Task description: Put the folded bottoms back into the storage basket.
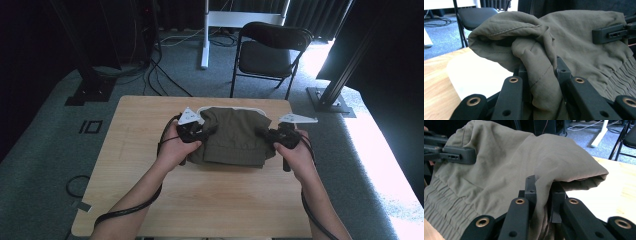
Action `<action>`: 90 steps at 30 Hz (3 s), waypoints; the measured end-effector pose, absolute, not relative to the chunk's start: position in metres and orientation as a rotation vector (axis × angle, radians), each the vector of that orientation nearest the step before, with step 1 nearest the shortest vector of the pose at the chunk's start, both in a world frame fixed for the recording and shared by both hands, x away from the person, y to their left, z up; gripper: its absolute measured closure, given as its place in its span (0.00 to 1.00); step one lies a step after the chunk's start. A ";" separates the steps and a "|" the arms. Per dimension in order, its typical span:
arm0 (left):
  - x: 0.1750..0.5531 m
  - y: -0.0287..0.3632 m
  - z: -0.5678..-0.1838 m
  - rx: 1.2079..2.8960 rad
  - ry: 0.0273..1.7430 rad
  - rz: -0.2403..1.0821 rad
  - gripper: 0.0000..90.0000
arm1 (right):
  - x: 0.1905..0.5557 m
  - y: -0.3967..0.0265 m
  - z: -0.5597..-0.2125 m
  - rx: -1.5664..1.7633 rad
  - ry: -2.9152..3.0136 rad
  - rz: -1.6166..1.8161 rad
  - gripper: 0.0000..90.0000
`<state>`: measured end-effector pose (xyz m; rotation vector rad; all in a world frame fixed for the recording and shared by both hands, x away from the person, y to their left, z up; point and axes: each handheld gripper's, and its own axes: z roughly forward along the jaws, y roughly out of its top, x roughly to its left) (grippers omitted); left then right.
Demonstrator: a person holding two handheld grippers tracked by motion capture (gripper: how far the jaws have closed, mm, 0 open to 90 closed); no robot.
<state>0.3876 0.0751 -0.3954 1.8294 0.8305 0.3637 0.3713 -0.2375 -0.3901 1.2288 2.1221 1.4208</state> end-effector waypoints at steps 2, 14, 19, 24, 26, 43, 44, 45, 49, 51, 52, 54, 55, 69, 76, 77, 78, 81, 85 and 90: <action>0.397 0.072 -0.392 1.826 0.832 0.365 0.84 | 0.382 -0.239 -0.384 1.243 2.108 1.415 0.90; 0.439 0.061 -0.389 1.827 0.851 0.370 0.84 | 0.426 -0.245 -0.378 1.329 2.074 1.387 0.90; 0.455 0.061 -0.397 1.831 0.880 0.367 0.84 | 0.443 -0.245 -0.382 1.376 2.073 1.386 0.90; 0.467 0.059 -0.411 1.840 0.919 0.367 0.84 | 0.457 -0.242 -0.396 1.422 2.080 1.378 0.90; 0.471 0.057 -0.417 1.841 0.939 0.359 0.84 | 0.461 -0.242 -0.402 1.440 2.077 1.366 0.90; 0.488 0.047 -0.462 1.938 1.070 0.338 0.84 | 0.484 -0.237 -0.455 1.541 2.124 1.229 0.90; 0.489 0.046 -0.465 1.941 1.081 0.340 0.84 | 0.485 -0.236 -0.457 1.552 2.124 1.223 0.90; 0.490 0.045 -0.469 1.956 1.088 0.340 0.84 | 0.486 -0.236 -0.459 1.563 2.126 1.210 0.90; 0.492 0.044 -0.475 1.994 1.104 0.338 0.84 | 0.489 -0.232 -0.465 1.587 2.137 1.168 0.90; 0.492 0.044 -0.476 2.005 1.106 0.345 0.84 | 0.491 -0.231 -0.470 1.596 2.141 1.157 0.90; 0.493 0.044 -0.476 2.009 1.110 0.346 0.84 | 0.491 -0.230 -0.471 1.600 2.139 1.155 0.90; 0.494 0.041 -0.477 2.055 1.122 0.359 0.84 | 0.493 -0.229 -0.476 1.624 2.151 1.129 0.90; 0.494 0.040 -0.477 2.066 1.123 0.367 0.84 | 0.494 -0.228 -0.478 1.632 2.156 1.115 0.89; 0.495 0.034 -0.475 2.095 1.101 0.437 0.51 | 0.493 -0.221 -0.474 1.545 2.132 1.030 0.55; 0.495 0.038 -0.466 2.032 1.149 0.449 0.29 | 0.492 -0.220 -0.466 1.516 2.079 1.083 0.33; 0.494 0.038 -0.465 2.016 1.150 0.447 0.29 | 0.491 -0.220 -0.464 1.516 2.066 1.111 0.32; 0.493 0.039 -0.463 2.017 1.153 0.423 0.27 | 0.491 -0.220 -0.462 1.512 2.057 1.127 0.29; 0.488 0.037 -0.459 1.998 1.115 0.385 0.25 | 0.489 -0.219 -0.456 1.450 2.037 1.166 0.21; 0.481 0.036 -0.456 2.030 1.030 0.413 0.21 | 0.485 -0.218 -0.454 1.416 2.073 1.173 0.17; 0.472 0.037 -0.454 2.043 0.972 0.467 0.19 | 0.480 -0.217 -0.455 1.400 2.054 1.171 0.16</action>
